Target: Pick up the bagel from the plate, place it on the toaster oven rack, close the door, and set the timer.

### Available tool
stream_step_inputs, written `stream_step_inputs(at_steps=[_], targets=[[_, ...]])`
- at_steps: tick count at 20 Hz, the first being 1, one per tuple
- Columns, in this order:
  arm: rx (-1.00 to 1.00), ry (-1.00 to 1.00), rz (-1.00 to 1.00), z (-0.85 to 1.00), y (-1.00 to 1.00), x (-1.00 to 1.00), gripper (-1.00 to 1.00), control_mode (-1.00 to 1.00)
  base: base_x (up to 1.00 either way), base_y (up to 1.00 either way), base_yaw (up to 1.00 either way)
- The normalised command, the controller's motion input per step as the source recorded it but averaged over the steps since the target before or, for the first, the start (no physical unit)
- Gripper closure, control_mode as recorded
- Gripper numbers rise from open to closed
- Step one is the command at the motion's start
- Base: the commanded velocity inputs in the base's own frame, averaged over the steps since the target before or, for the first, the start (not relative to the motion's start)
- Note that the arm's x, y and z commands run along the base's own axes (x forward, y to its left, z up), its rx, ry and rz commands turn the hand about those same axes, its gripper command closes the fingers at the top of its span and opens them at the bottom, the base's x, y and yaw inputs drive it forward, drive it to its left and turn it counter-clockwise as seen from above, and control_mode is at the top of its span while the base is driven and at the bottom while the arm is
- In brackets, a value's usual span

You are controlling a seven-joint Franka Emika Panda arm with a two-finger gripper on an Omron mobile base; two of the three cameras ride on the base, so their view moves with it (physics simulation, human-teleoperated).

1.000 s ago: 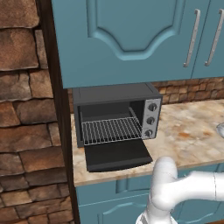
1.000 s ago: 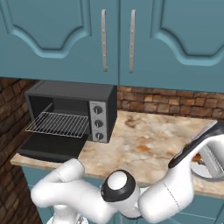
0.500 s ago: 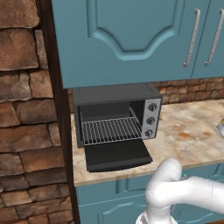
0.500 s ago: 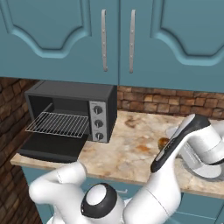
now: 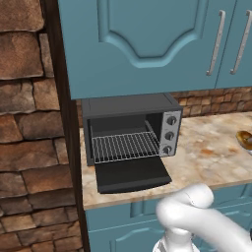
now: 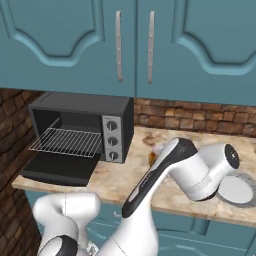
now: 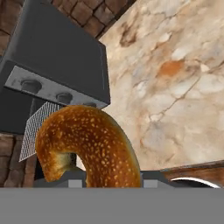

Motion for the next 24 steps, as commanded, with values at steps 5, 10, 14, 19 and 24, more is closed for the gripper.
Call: stream_step_inputs(at_steps=[5,10,14,19,24], targets=[[-0.05,-0.20,0.00,0.24,1.00,0.00,1.00,-1.00,0.00,0.00,0.00],[-0.03,-0.03,0.03,0.16,0.93,0.10,1.00,-1.00,0.00,0.00,0.00],[-0.04,0.00,0.06,0.12,0.78,0.08,1.00,-1.00,0.00,0.00,0.00],[-0.08,0.00,0.05,0.05,0.79,0.01,1.00,-1.00,0.00,0.00,0.00],[-0.09,0.00,0.05,0.01,0.89,0.01,1.00,-1.00,0.00,0.00,0.00]])
